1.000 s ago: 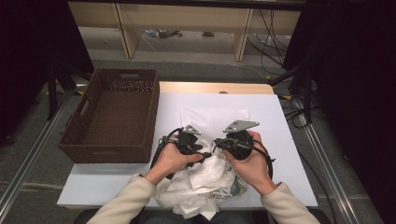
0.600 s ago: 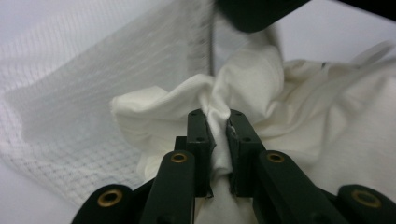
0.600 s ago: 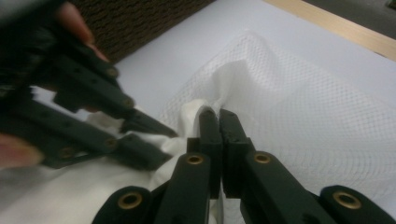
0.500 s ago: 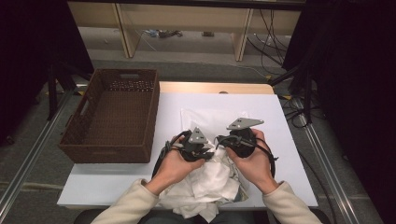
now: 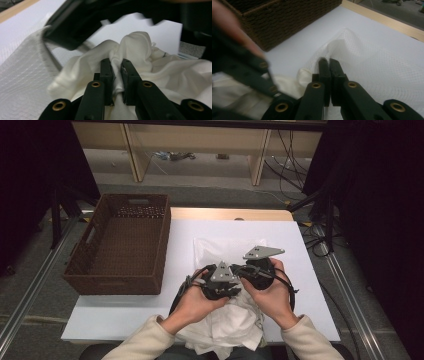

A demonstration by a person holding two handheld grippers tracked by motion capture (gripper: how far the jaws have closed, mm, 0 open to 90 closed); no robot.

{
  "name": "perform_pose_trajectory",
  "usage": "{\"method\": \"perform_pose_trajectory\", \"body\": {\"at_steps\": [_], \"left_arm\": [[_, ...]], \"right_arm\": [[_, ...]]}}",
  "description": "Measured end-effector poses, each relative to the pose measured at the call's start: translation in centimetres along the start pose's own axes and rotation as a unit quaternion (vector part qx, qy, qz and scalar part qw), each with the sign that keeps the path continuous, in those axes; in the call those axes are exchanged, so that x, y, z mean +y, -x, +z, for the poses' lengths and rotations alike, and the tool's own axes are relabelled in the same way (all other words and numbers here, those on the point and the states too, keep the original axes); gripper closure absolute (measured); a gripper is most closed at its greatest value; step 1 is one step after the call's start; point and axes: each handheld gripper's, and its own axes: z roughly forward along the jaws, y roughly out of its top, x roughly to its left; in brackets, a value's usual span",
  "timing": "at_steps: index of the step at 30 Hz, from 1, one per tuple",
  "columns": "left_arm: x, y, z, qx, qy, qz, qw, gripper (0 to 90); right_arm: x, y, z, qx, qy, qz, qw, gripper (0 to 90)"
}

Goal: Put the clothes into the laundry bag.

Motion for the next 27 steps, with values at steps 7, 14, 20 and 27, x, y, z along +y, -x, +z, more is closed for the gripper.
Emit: {"method": "perform_pose_trajectory", "body": {"at_steps": [7,14,20,27], "left_arm": [[0.1,0.5,-0.3,-0.026,0.036,0.003,0.9990,80.6],[-0.6,-1.0,0.6,0.032,0.023,-0.015,0.9991,81.0],[-0.9,-1.6,0.4,0.096,0.011,-0.015,0.9952,81.7],[-0.5,-1.2,-0.4,0.153,0.007,0.013,0.9882,81.9]], "right_arm": [[0.0,0.3,0.1,0.000,-0.005,0.002,1.0000,90.0],[-0.1,0.2,-0.1,0.009,-0.008,0.007,0.9999,90.0],[-0.3,0.1,0.4,0.014,-0.015,0.002,0.9998,90.0],[-0.1,-0.5,0.0,0.013,-0.014,0.015,0.9997,90.0]]}}
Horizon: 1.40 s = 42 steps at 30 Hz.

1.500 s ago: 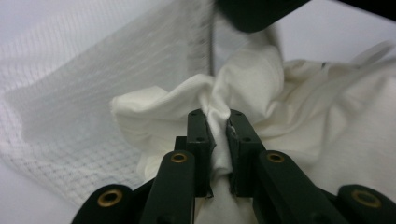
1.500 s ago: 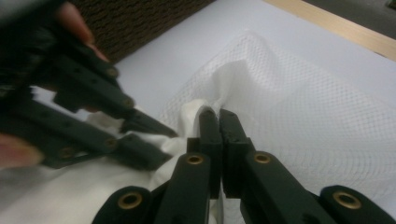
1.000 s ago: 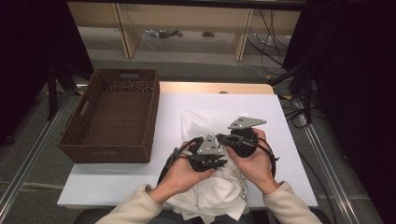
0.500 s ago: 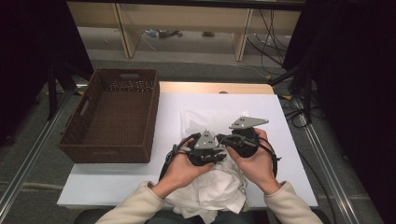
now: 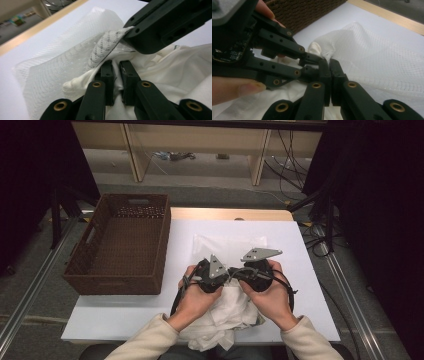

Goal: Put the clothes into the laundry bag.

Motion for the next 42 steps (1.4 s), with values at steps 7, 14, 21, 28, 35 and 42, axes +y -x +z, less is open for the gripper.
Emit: {"method": "perform_pose_trajectory", "body": {"at_steps": [7,14,21,28,35,42], "left_arm": [[0.2,-0.7,-1.2,0.008,0.028,-0.023,0.9993,82.1],[-0.2,-0.1,-0.5,-0.058,0.067,-0.011,0.9960,77.2],[0.6,-1.9,-4.0,-0.054,0.101,-0.054,0.9920,49.9],[-0.8,-4.5,-2.6,-0.042,0.057,-0.087,0.9937,37.8],[-1.6,-4.5,0.7,-0.119,0.039,-0.106,0.9864,53.2],[-0.5,-2.6,-0.5,-0.118,0.039,-0.053,0.9908,80.7]], "right_arm": [[0.4,0.7,-0.7,-0.019,0.014,-0.040,0.9989,90.0],[0.5,0.9,-0.9,-0.013,0.016,-0.047,0.9987,90.0],[0.3,1.9,-0.7,-0.012,0.013,-0.033,0.9993,90.0],[0.4,1.6,-0.6,-0.012,0.012,-0.024,0.9996,90.0],[0.3,1.4,-0.3,-0.008,0.010,-0.033,0.9994,90.0],[0.4,1.4,-0.6,-0.014,0.019,-0.035,0.9991,90.0]]}}
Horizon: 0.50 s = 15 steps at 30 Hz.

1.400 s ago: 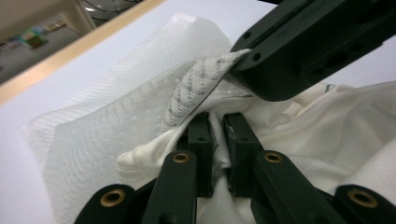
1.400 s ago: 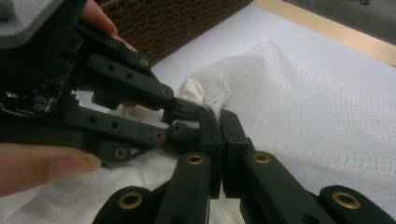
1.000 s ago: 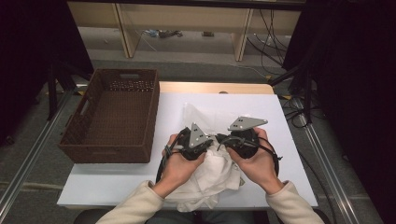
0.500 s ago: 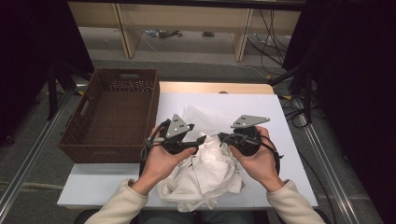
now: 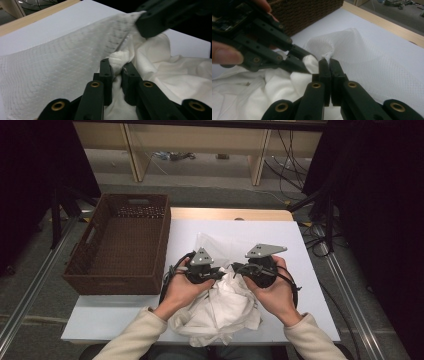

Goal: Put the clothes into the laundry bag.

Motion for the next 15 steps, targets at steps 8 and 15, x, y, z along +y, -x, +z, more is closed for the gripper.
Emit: {"method": "perform_pose_trajectory", "body": {"at_steps": [8,15], "left_arm": [[1.3,2.8,0.6,0.017,-0.003,0.052,0.9985,81.1],[0.3,0.9,2.1,0.098,-0.041,0.051,0.9930,82.0]], "right_arm": [[0.4,-0.6,-0.8,0.013,0.016,0.015,0.9997,90.0],[0.1,-0.9,0.0,0.023,-0.008,0.022,0.9995,90.0]]}}
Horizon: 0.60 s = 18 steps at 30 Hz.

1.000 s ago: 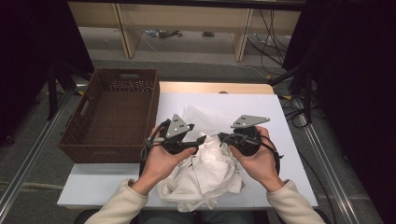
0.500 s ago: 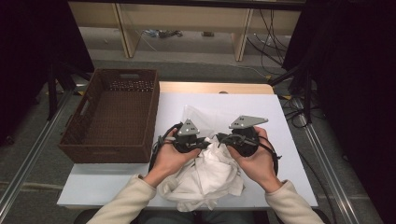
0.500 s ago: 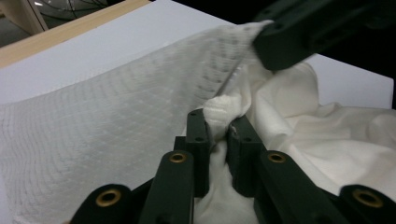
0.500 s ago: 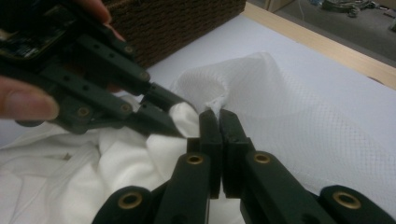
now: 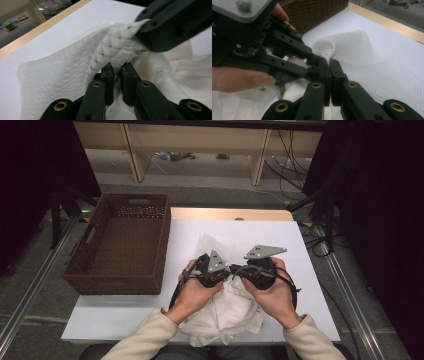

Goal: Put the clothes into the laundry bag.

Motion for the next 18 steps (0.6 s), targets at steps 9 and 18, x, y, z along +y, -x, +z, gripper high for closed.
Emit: {"method": "perform_pose_trajectory", "body": {"at_steps": [9,18], "left_arm": [[-0.7,-0.3,-0.8,0.018,0.015,-0.011,0.9997,81.4],[-1.0,-0.6,-4.8,-0.017,0.051,-0.050,0.9973,34.4]], "right_arm": [[0.0,0.0,0.1,0.002,-0.012,-0.021,0.9997,90.0],[0.1,0.5,-0.2,0.005,-0.013,-0.008,0.9999,90.0]]}}
